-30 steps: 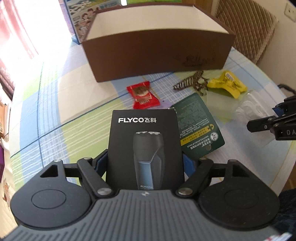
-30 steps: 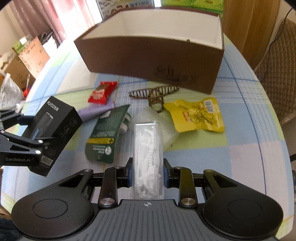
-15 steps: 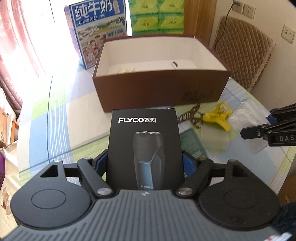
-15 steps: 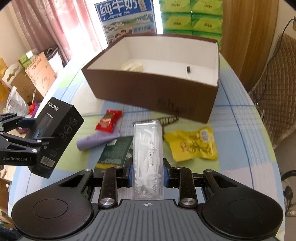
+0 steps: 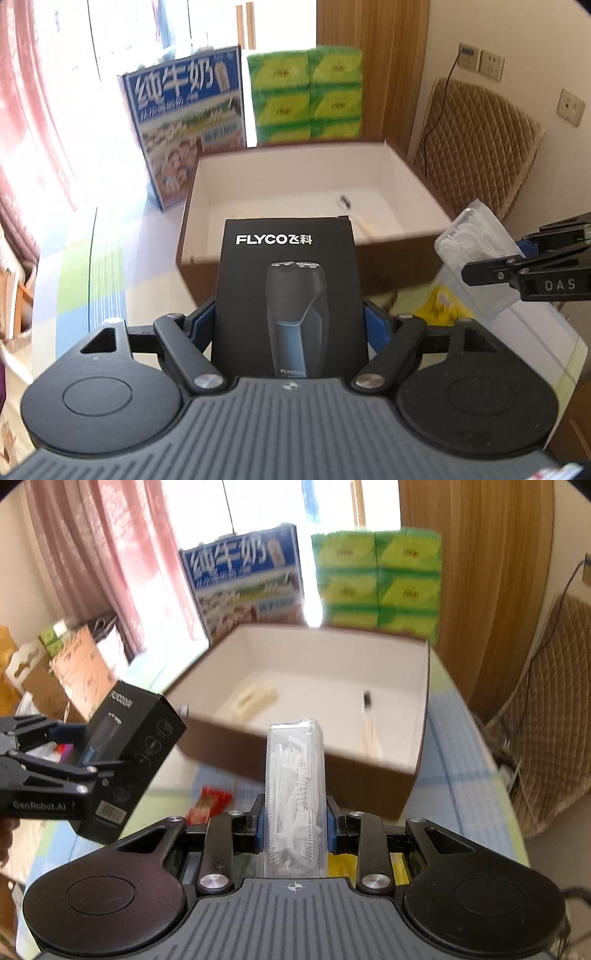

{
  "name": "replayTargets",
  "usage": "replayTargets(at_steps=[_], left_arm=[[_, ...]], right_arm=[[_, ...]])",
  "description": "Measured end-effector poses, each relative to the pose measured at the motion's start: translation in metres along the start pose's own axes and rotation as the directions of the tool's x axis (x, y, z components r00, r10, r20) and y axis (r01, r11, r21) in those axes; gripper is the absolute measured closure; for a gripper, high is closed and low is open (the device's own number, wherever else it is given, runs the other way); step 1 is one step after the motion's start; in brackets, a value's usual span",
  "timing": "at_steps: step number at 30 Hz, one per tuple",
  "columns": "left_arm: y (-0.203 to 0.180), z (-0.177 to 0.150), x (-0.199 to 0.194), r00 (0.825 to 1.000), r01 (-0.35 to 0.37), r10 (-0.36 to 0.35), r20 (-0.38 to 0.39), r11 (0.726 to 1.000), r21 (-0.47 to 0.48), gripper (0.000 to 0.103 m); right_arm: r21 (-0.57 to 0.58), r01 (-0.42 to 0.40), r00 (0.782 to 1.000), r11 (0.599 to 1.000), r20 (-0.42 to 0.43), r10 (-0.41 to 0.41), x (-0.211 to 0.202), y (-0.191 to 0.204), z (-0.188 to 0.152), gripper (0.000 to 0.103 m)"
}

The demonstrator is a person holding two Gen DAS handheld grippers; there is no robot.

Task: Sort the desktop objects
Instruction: 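Lift and carry the FLYCO box and floss-pick pack with both tools into the brown box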

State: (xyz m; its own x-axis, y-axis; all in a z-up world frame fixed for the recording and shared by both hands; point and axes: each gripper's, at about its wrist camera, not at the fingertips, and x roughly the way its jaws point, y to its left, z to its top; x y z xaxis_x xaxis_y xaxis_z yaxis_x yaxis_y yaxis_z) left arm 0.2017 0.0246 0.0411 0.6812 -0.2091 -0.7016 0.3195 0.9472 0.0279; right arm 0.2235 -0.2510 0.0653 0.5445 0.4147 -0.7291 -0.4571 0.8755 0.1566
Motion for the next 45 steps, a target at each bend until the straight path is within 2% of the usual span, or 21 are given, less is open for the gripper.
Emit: replayTargets(at_steps=[4, 10, 20, 30, 38, 45], left_arm=[[0.000, 0.030, 0.014, 1.000, 0.002, -0.003, 0.029, 1.000, 0.011, 0.027], [0.003, 0.069, 0.045, 0.999, 0.002, -0.003, 0.037, 1.000, 0.009, 0.027], [0.011, 0.108, 0.098, 1.000, -0.010, 0.010, 0.005, 1.000, -0.006, 0.027], [0.012, 0.116, 0.169, 0.996, 0.009, -0.013, -0.091, 0.999, -0.041, 0.027], [0.007, 0.109, 0.213, 0.980, 0.009, -0.020, -0.199, 0.999, -0.054, 0.027], [0.008, 0.102, 0.233, 0.967, -0.005, -0.009, -0.253, 0.999, -0.054, 0.027]], right_arm=[[0.001, 0.007, 0.999, 1.000, 0.049, -0.007, 0.006, -0.006, 0.031, 0.076], [0.000, 0.019, 0.997, 1.000, 0.072, -0.019, 0.023, -0.010, 0.064, 0.076], [0.015, 0.058, 0.998, 0.998, 0.026, -0.058, 0.068, -0.034, 0.095, 0.076], [0.058, 0.097, 0.993, 0.994, -0.072, -0.093, 0.120, -0.058, 0.101, 0.076], [0.088, 0.107, 0.983, 0.990, -0.157, -0.093, 0.154, -0.069, 0.091, 0.076], [0.097, 0.118, 0.976, 0.988, -0.195, -0.098, 0.170, -0.076, 0.085, 0.076]])
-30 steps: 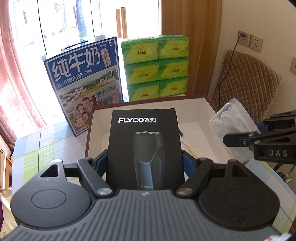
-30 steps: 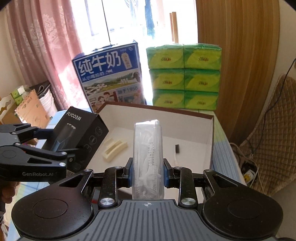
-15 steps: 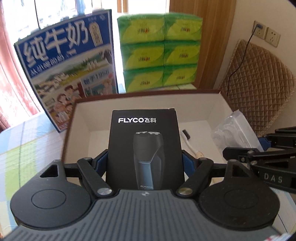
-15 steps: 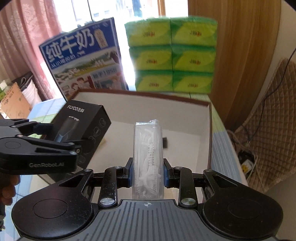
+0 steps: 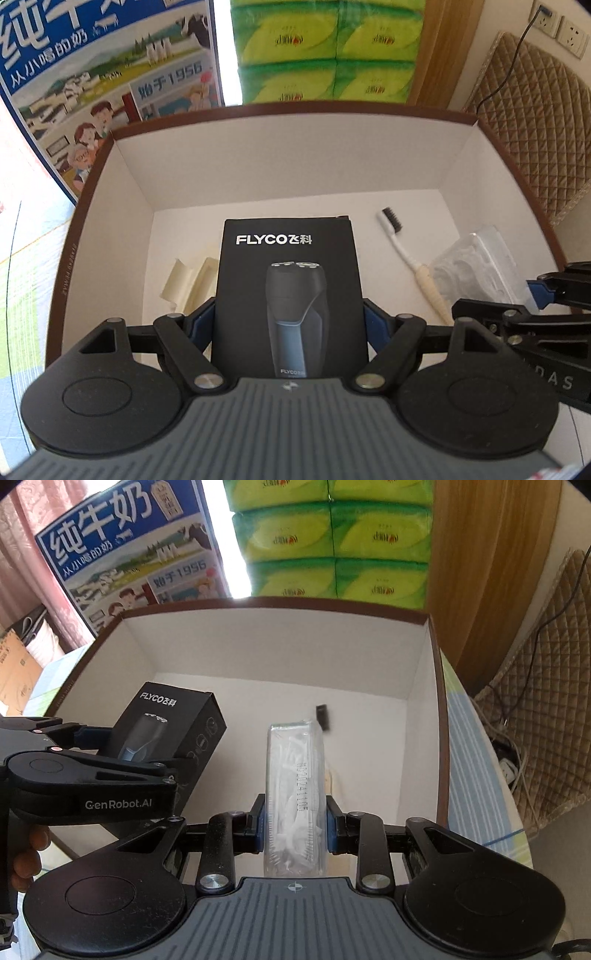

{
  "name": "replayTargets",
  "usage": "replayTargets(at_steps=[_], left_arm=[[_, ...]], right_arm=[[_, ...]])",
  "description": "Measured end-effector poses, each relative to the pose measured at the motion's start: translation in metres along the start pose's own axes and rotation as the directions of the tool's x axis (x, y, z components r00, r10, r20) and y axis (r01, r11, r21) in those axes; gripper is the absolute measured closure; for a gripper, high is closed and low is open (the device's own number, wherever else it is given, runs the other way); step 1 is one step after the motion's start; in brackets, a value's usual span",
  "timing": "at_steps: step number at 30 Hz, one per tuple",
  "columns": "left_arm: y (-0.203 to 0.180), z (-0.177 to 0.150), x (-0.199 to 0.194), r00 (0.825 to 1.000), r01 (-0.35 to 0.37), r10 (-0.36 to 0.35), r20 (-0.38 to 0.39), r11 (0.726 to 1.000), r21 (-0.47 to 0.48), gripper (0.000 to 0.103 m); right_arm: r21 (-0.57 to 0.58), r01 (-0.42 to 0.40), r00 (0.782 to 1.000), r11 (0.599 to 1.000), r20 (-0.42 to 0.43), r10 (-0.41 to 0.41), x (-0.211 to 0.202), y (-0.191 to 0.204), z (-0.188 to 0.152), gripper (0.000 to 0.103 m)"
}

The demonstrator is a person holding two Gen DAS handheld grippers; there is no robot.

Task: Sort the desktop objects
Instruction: 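Lift and carry the FLYCO box and floss-pick pack with both tools into the brown box, then lower and open left tool on the FLYCO box while right tool releases the floss pack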

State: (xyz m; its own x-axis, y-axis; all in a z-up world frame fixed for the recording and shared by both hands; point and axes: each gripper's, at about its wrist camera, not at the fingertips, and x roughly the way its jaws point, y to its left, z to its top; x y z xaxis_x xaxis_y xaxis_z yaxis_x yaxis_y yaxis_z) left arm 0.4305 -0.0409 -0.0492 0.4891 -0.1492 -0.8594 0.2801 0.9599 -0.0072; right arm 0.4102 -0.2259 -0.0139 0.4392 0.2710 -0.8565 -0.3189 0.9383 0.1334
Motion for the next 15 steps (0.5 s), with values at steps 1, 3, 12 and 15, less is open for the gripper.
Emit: replayTargets(at_steps=[1, 3, 12, 15], left_arm=[[0.000, 0.000, 0.002, 1.000, -0.002, 0.002, -0.004, 1.000, 0.000, 0.027], [0.000, 0.000, 0.006, 1.000, -0.007, 0.007, -0.013, 1.000, 0.003, 0.027], [0.002, 0.001, 0.010, 1.000, -0.010, 0.010, -0.015, 1.000, 0.004, 0.026], [0.004, 0.003, 0.007, 1.000, -0.013, 0.013, -0.011, 1.000, 0.008, 0.026]], right_arm=[[0.000, 0.002, 1.000, 1.000, -0.003, -0.002, 0.002, -0.001, 0.000, 0.076], [0.002, 0.004, 1.000, 1.000, -0.008, -0.004, 0.003, -0.003, 0.000, 0.076], [0.002, 0.006, 1.000, 1.000, -0.018, -0.006, 0.010, -0.003, 0.001, 0.076], [-0.001, 0.004, 1.000, 1.000, -0.021, -0.004, 0.011, -0.002, 0.001, 0.076]])
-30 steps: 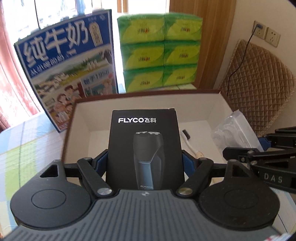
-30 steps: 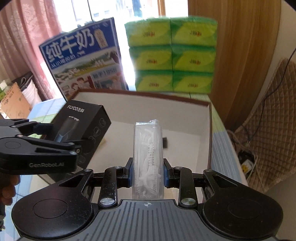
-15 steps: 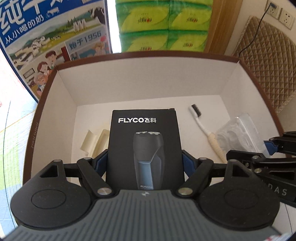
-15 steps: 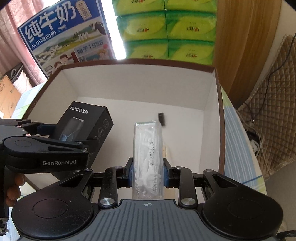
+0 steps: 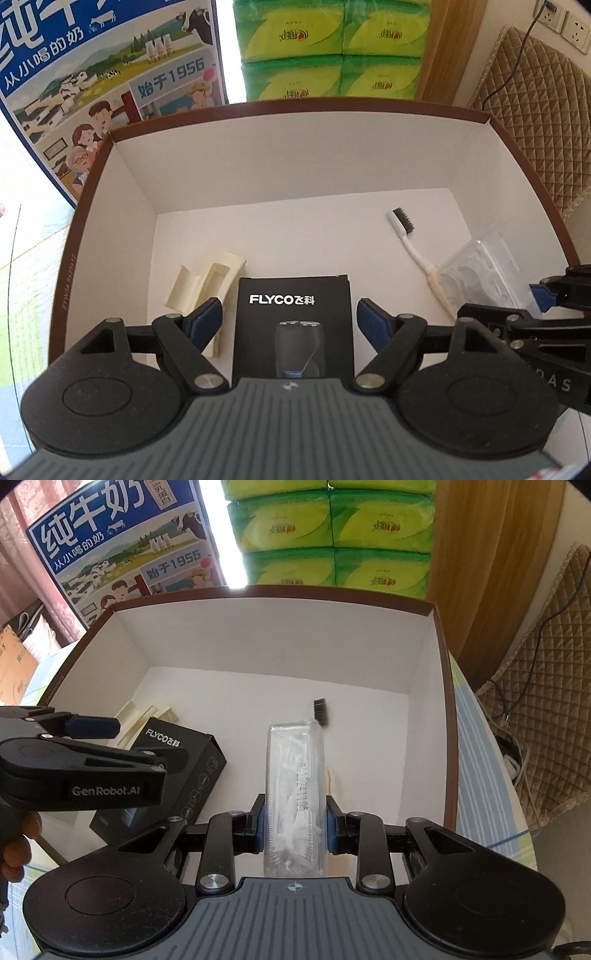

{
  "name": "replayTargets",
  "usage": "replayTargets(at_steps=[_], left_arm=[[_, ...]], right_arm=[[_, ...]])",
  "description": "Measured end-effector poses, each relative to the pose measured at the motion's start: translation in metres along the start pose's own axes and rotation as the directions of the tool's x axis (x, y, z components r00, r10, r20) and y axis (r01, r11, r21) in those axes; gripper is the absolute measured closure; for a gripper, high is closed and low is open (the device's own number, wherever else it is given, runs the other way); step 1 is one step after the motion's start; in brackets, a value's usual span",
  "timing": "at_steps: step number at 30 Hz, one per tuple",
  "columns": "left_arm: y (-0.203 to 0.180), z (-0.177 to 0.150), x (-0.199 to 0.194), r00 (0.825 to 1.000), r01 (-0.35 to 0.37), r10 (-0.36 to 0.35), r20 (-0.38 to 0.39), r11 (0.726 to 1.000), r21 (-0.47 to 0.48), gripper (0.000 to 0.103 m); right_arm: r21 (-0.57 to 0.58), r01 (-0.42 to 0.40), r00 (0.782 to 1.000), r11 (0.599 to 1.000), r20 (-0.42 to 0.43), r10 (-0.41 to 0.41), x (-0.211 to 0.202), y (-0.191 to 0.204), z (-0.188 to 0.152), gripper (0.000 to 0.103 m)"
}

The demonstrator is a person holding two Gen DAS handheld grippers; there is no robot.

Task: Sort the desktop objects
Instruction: 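Lower and open left tool on the FLYCO box while right tool releases the floss pack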

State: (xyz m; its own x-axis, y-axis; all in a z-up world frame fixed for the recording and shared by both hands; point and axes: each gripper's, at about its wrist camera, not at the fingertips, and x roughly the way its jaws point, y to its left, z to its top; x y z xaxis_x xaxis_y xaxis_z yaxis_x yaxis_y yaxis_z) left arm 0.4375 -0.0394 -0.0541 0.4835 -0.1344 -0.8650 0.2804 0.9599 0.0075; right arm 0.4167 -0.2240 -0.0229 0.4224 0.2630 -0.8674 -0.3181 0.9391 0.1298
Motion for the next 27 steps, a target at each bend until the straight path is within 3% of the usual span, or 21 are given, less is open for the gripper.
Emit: replayTargets(at_steps=[8, 12, 14, 15, 25, 27], left_arm=[[0.009, -0.002, -0.003, 1.000, -0.025, 0.025, -0.001, 1.000, 0.006, 0.025], [0.013, -0.005, -0.007, 0.999, -0.039, 0.039, 0.007, 0.999, 0.014, 0.022], [0.015, -0.007, -0.009, 0.999, -0.045, 0.045, 0.012, 0.999, 0.019, 0.021], [0.016, -0.007, -0.010, 0.999, -0.046, 0.045, 0.014, 0.999, 0.019, 0.020], [0.028, -0.017, -0.022, 0.998, -0.064, 0.063, 0.027, 0.997, 0.043, 0.015], [0.029, -0.019, -0.025, 0.997, -0.068, 0.067, 0.031, 0.997, 0.044, 0.014]], right_arm=[[0.004, 0.002, 1.000, 1.000, -0.010, -0.002, 0.003, 0.005, 0.001, 0.076], [0.012, 0.043, 0.999, 0.999, -0.010, -0.043, 0.010, 0.008, 0.002, 0.076], [-0.001, 0.067, 0.998, 0.998, -0.005, -0.067, 0.014, 0.010, 0.003, 0.065], [-0.007, 0.079, 0.997, 0.997, 0.002, -0.079, 0.014, 0.010, 0.003, 0.048], [-0.086, 0.045, 0.999, 0.995, 0.020, -0.044, 0.002, 0.021, -0.003, 0.028], [-0.097, 0.077, 0.997, 0.992, 0.036, -0.074, -0.004, 0.025, -0.003, 0.016]])
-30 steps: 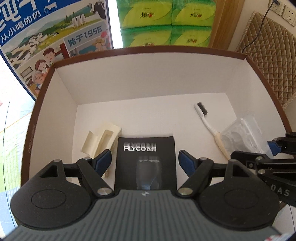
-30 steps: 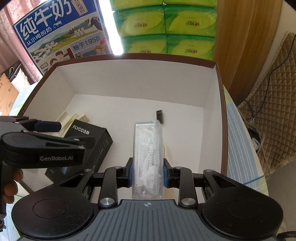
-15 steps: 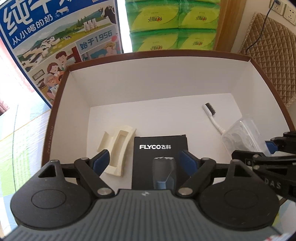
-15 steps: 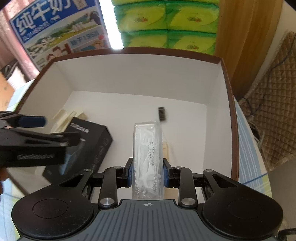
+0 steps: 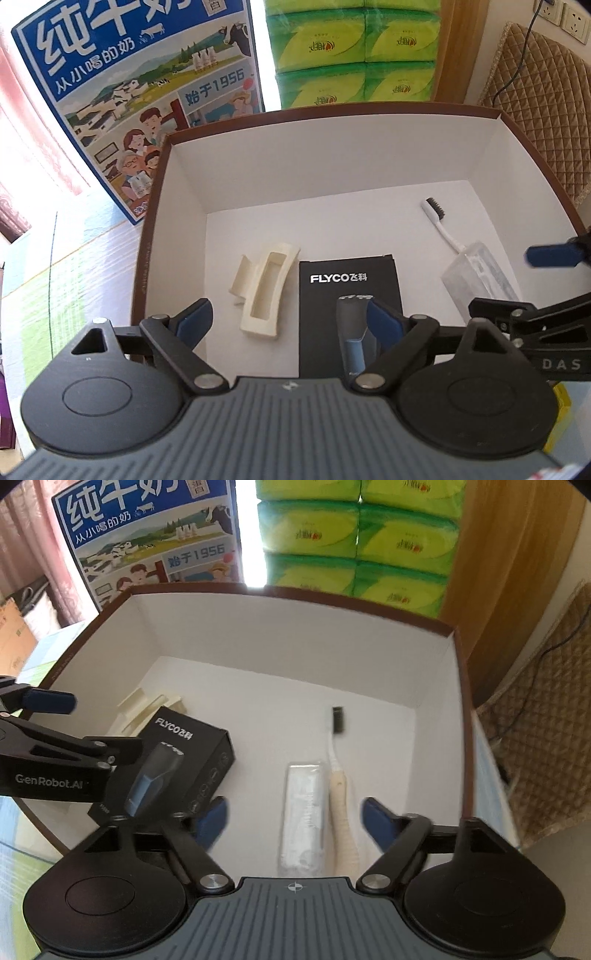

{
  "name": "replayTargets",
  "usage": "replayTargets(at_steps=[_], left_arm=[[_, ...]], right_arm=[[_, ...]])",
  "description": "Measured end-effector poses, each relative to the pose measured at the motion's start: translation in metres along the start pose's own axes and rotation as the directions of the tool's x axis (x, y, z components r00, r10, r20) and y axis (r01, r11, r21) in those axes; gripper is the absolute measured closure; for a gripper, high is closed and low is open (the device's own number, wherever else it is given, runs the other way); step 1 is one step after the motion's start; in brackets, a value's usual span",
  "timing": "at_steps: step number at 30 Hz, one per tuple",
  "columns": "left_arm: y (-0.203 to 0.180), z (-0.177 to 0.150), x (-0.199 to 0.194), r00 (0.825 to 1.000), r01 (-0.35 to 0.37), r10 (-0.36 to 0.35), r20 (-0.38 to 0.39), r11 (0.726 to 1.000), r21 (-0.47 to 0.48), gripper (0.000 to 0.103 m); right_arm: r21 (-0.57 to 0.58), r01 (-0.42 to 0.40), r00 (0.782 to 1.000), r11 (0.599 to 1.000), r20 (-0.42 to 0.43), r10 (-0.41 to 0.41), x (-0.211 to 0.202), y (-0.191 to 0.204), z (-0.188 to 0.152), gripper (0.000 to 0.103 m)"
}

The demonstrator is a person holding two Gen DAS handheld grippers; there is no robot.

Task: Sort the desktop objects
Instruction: 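Lower and open left tool on the FLYCO box while right tool releases the floss pack, then withdraw both tools from the box back over the table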

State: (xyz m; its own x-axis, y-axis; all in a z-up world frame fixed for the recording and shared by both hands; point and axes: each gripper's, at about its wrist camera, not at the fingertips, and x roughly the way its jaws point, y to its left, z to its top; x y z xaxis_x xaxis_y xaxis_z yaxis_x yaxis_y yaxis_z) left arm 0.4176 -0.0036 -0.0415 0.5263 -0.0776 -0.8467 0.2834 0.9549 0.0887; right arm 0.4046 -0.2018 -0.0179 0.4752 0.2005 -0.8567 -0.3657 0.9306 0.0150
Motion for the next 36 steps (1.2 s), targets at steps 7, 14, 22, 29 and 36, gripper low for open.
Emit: replayTargets(at_steps=[7, 14, 22, 29, 36], left_arm=[[0.002, -0.003, -0.016, 1.000, -0.002, 0.002, 0.019, 1.000, -0.001, 0.013], [-0.001, -0.005, -0.040, 0.999, 0.001, -0.001, 0.049, 1.000, -0.009, 0.009], [-0.005, -0.020, -0.071, 0.997, -0.009, 0.009, 0.078, 1.000, -0.009, 0.006], [-0.003, -0.040, -0.107, 0.993, -0.004, 0.007, 0.116, 1.000, -0.029, 0.005], [-0.005, -0.068, -0.140, 0.990, -0.002, 0.008, 0.143, 0.999, -0.041, 0.005]], right_arm=[[0.003, 0.011, 0.999, 1.000, 0.043, -0.012, -0.024, 0.001, 0.000, 0.007], [0.031, 0.022, 0.998, 0.999, 0.062, -0.024, -0.047, 0.000, -0.003, 0.002], [0.054, -0.002, 0.995, 0.999, 0.097, -0.003, -0.079, 0.000, -0.012, 0.002], [0.066, -0.032, 0.989, 0.997, 0.143, 0.022, -0.114, 0.002, -0.027, 0.002], [0.057, -0.057, 0.982, 0.997, 0.184, 0.045, -0.144, 0.009, -0.052, 0.002]])
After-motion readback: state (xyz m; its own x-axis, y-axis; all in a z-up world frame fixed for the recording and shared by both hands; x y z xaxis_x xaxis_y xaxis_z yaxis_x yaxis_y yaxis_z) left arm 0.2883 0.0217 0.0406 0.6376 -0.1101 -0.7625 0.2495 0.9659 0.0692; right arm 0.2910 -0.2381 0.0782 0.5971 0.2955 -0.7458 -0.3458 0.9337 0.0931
